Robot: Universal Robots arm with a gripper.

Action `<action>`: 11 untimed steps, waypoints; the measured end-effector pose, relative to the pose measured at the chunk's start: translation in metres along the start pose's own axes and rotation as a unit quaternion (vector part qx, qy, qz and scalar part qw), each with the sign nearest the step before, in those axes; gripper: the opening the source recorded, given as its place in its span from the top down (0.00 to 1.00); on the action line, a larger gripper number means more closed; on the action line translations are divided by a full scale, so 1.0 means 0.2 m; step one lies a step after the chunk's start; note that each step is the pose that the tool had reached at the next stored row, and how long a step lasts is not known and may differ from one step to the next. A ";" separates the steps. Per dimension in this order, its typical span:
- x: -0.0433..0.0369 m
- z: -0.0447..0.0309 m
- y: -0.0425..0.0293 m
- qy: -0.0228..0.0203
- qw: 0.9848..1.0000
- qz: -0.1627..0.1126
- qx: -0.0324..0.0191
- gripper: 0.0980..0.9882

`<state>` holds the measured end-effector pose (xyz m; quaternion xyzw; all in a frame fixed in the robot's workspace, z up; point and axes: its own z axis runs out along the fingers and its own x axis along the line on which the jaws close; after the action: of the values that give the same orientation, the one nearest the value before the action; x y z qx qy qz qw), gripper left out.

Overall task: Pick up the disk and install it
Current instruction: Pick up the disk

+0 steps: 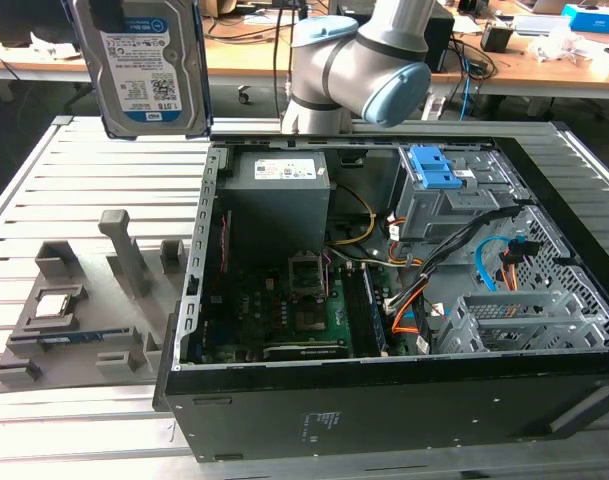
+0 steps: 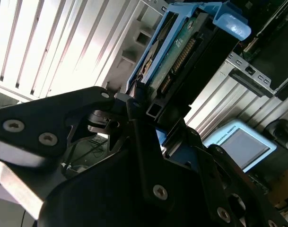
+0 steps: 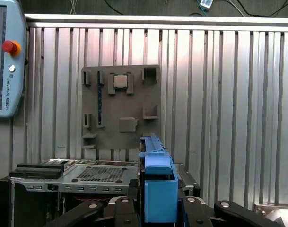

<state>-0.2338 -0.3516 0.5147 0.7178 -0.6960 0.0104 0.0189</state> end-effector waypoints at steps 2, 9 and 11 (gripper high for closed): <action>0.000 0.000 -0.024 0.000 1.000 0.000 0.000 0.70; 0.001 -0.002 -0.132 0.001 1.000 0.000 0.000 0.70; 0.002 -0.002 -0.174 0.001 1.000 0.000 0.000 0.70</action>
<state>-0.1989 -0.3508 0.5147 0.7178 -0.6959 0.0111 0.0197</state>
